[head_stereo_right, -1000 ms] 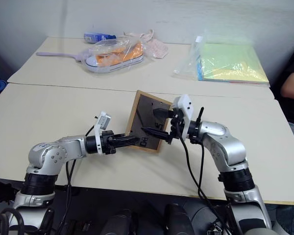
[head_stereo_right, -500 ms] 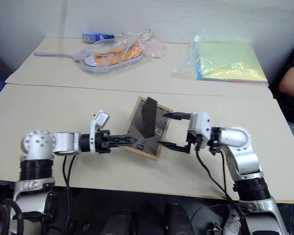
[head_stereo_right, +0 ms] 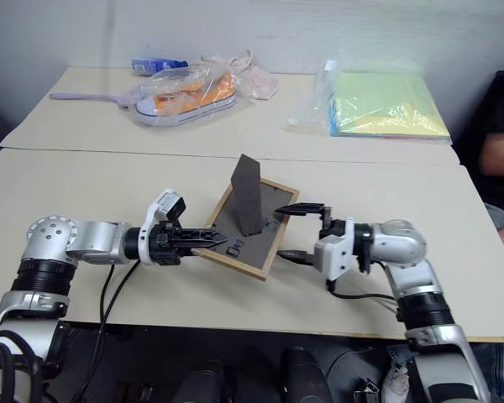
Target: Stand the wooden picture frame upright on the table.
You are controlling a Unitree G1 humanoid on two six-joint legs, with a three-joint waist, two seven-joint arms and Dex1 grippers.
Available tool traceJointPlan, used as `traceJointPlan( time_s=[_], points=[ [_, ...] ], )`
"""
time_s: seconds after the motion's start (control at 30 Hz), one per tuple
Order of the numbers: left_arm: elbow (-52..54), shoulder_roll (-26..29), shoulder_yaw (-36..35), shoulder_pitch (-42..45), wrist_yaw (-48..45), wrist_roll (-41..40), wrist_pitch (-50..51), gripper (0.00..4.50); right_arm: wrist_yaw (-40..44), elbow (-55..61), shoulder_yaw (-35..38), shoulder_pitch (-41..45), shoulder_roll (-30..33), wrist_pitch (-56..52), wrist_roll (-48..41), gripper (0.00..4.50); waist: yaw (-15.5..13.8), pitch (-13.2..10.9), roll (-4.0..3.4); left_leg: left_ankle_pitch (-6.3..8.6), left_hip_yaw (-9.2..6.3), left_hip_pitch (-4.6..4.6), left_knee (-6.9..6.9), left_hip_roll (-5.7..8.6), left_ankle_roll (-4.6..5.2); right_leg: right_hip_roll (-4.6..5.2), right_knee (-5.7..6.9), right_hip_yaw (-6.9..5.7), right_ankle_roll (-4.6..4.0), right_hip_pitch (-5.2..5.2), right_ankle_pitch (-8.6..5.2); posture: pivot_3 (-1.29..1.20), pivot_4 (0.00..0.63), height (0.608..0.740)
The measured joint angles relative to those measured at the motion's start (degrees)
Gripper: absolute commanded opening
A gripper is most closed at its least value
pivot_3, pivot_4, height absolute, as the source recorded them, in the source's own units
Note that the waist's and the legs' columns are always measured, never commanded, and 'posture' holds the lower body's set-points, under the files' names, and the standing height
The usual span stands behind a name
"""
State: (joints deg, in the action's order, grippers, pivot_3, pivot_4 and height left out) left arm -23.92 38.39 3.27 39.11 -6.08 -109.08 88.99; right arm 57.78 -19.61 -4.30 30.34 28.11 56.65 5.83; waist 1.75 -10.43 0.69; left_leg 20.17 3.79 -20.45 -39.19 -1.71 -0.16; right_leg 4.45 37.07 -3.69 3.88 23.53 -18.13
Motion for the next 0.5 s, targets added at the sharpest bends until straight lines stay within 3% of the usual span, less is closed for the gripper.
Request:
traceJointPlan(
  time_s=[0.17,0.33,0.43,0.5],
  points=[
    [0.55,0.65,1.52,-0.06,0.63,-1.29,-0.72,1.28,-8.52,-2.77,-0.65,0.53,-0.58,4.48,5.68,2.63,-0.14,0.0,0.0,-0.01,-0.01,0.0,-0.01,0.02,0.02,-0.01,-0.01,-0.01,0.0,-0.02,0.0,0.0,0.15,0.74],
    [5.72,1.57,-1.56,-2.69,0.93,-1.88,-4.18,2.9,-12.82,-2.86,-2.56,-0.43,0.24,4.17,6.69,1.42,-0.09,-0.01,0.02,-0.03,-0.03,-0.02,-0.01,0.0,0.03,-0.01,-0.04,-0.02,-0.01,-0.02,-0.01,0.0,0.15,0.74],
    [11.45,5.49,-6.01,-5.27,0.22,-2.2,-6.18,3.82,-14.44,-3.34,-2.76,-0.66,1.13,2.22,5.71,1.27,0.32,-0.02,0.0,-0.05,-0.03,0.0,0.01,-0.02,0.0,-0.02,-0.03,0.0,-0.03,-0.02,-0.02,0.0,0.15,0.74],
    [16.77,9.77,-11.03,-10.46,0.01,-1.72,-8.72,3.85,-14.2,-3.21,-3.06,-0.79,1.23,-0.81,2.28,1.27,0.87,-0.03,-0.01,-0.05,-0.06,0.02,0.09,-0.04,-0.01,-0.03,-0.01,0.04,-0.06,0.01,-0.03,0.0,0.15,0.74]
  ],
)
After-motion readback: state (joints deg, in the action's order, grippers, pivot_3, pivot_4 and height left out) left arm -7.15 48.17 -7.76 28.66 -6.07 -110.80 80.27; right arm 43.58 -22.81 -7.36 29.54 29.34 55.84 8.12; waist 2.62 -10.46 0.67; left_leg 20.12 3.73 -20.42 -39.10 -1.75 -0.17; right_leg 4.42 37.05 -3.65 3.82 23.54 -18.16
